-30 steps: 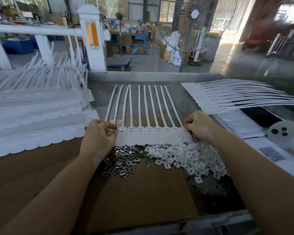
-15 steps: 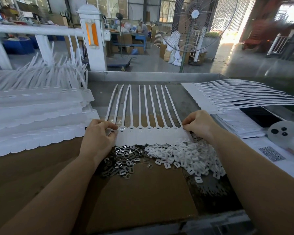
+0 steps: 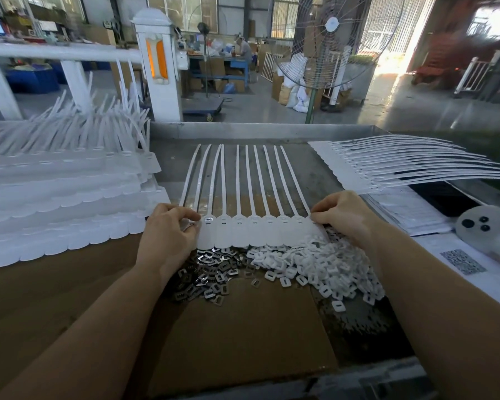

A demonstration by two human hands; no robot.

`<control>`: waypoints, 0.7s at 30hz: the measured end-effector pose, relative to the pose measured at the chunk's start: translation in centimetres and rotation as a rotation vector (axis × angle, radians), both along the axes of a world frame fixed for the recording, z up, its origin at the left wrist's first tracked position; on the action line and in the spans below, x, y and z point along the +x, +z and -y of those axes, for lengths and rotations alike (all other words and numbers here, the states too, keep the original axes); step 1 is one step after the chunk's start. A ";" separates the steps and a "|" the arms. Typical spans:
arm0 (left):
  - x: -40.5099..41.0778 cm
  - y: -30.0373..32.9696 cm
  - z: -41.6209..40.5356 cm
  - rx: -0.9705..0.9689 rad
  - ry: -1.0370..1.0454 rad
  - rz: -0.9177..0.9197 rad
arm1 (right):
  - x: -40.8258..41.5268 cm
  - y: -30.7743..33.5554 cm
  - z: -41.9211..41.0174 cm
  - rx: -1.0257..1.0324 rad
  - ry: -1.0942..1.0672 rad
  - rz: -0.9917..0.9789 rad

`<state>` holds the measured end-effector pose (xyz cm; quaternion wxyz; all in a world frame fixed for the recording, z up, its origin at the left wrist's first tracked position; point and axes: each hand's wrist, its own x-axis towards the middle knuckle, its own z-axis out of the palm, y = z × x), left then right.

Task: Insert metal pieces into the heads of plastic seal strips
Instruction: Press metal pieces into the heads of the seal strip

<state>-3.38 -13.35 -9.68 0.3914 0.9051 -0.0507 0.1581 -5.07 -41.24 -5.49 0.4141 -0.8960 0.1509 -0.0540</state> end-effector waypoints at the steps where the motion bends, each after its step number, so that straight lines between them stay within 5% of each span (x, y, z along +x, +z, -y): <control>1: 0.0 0.0 0.0 -0.007 -0.003 -0.002 | -0.1 0.1 0.1 0.003 0.003 -0.012; 12: 0.0 -0.1 -0.2 -0.017 -0.008 -0.005 | 0.0 0.0 -0.5 -0.020 -0.023 0.011; 21: -0.1 0.0 -0.1 -0.024 -0.007 -0.005 | -2.4 0.2 -6.0 -0.330 0.065 0.263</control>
